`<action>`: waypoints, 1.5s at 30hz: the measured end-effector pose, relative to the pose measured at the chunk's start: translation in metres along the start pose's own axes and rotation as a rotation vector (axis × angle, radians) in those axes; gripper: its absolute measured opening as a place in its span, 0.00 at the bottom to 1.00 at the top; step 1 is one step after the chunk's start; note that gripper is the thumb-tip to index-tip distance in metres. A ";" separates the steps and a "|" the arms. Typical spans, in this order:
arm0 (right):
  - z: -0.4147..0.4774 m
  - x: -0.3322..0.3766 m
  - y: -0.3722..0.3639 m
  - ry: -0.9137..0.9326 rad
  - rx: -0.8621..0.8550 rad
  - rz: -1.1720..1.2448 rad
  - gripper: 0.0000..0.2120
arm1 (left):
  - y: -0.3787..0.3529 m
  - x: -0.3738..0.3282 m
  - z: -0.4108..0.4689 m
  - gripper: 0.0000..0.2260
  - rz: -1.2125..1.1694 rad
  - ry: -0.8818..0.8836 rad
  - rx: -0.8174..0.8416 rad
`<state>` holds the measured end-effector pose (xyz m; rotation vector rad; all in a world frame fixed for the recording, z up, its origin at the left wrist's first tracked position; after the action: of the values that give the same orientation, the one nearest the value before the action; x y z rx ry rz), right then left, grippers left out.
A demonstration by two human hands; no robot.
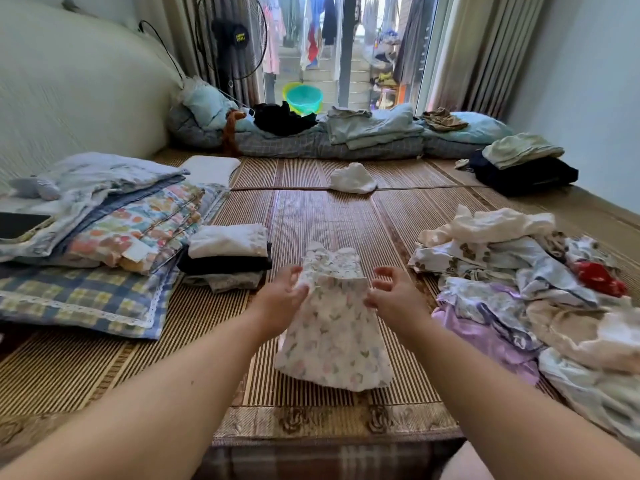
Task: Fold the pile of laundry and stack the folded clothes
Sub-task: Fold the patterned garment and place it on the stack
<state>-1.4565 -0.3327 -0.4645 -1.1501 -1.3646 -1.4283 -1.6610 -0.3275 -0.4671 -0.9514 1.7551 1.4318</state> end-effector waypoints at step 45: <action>0.062 -0.074 -0.038 -0.209 0.205 -0.433 0.37 | -0.016 0.066 0.053 0.30 0.013 0.497 -0.033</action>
<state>-1.4712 -0.2704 -0.5460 -0.9235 -1.9495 -1.4437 -1.6776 -0.2851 -0.5403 -1.4067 2.0913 1.3078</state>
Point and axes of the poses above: each hand's wrist, its own z-axis towards the middle knuckle, its own y-axis out of the back of the hand, x = y × z, the point moved 1 cm from there along z, towards the middle knuckle, and after that the axes turned 6 degrees about y, right-handed, at the moved point
